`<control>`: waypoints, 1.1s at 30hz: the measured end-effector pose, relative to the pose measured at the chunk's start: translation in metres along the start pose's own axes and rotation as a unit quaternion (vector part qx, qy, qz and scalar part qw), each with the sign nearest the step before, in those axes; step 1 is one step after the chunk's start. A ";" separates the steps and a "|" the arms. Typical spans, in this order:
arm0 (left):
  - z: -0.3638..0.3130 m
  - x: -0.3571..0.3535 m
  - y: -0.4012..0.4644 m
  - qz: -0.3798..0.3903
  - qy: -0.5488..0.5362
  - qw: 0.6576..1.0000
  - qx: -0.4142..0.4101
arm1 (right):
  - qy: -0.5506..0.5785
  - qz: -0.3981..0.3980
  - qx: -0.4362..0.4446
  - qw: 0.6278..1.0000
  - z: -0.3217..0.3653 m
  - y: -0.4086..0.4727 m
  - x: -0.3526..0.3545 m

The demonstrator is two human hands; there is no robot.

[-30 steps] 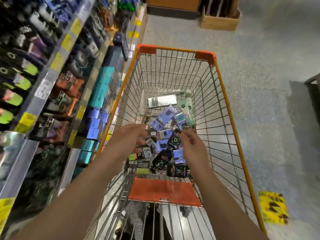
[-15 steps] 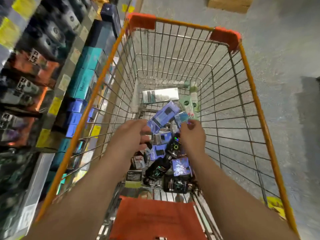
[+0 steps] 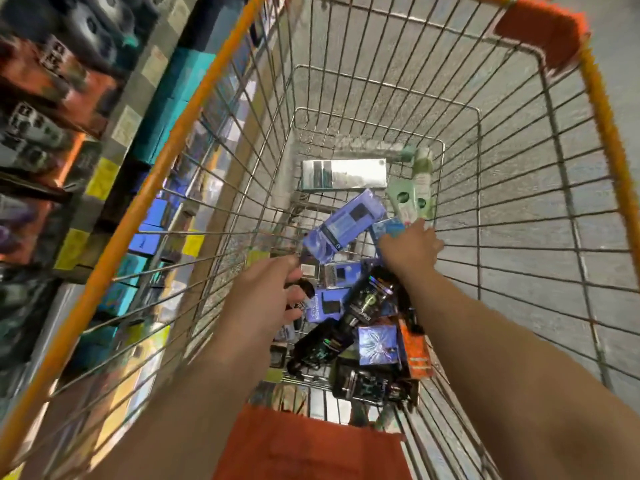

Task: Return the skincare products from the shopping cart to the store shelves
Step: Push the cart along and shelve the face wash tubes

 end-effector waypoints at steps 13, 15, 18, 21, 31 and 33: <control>0.010 0.003 0.001 -0.009 0.023 1.000 0.005 | -0.095 -0.038 -0.014 0.995 -0.004 0.016 -0.010; 0.012 0.003 0.001 -0.009 0.025 1.000 0.007 | -0.090 -0.040 -0.014 0.995 -0.005 0.017 -0.010; 0.013 0.003 0.000 -0.009 0.026 1.000 0.007 | -0.046 -0.032 -0.025 0.998 -0.004 0.021 -0.009; 0.014 0.003 -0.003 -0.012 0.029 0.999 0.008 | -0.008 -0.042 -0.025 0.999 -0.005 0.022 -0.005; 0.018 0.001 -0.015 -0.005 0.029 0.999 0.016 | 0.002 -0.058 0.041 0.997 -0.011 -0.006 -0.003; 0.017 0.002 -0.020 -0.010 0.026 0.999 0.016 | 0.059 -0.075 0.089 0.991 -0.011 -0.021 -0.003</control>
Point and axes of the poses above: each hand's wrist, its own y-axis towards the middle knuckle, its own x-axis out of the back of the hand, z = x × y, the point moved 1 cm from there along y, towards the middle knuckle, and after that the axes turned 10 degrees about -y, right-handed, at the moved point
